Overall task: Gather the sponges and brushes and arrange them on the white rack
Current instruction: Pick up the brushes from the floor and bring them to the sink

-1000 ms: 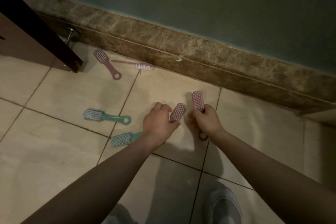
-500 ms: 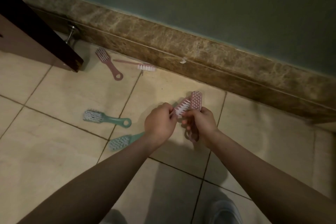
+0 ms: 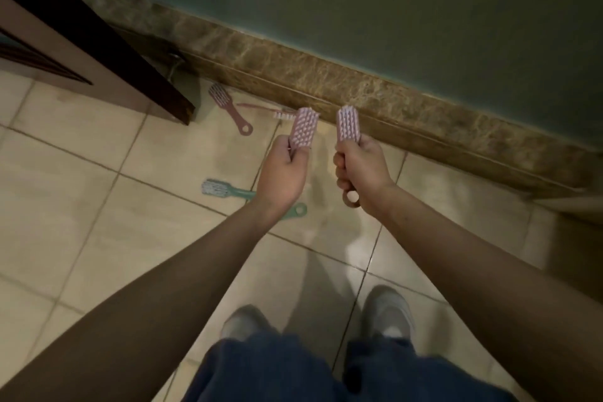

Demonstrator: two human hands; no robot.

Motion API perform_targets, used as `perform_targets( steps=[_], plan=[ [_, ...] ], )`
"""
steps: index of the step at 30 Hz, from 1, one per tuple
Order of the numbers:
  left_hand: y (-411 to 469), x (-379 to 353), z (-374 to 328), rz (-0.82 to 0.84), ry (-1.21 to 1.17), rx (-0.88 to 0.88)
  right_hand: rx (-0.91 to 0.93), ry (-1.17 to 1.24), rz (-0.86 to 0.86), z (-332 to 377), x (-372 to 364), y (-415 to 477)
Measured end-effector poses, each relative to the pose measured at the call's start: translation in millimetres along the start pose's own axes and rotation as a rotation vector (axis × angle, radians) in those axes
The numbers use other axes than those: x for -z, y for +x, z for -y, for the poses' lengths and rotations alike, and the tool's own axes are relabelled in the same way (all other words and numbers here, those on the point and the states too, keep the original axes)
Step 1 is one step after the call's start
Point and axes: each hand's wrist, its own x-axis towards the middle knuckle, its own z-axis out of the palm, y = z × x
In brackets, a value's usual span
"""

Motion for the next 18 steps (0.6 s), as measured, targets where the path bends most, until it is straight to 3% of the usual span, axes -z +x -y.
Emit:
perform_targets(
  steps=[18],
  plan=[
    [-281.7, 107.0, -384.9, 0.160, 0.047, -0.022, -0.042, 0.203, -0.182, 302.0, 41.2, -392.4]
  ],
)
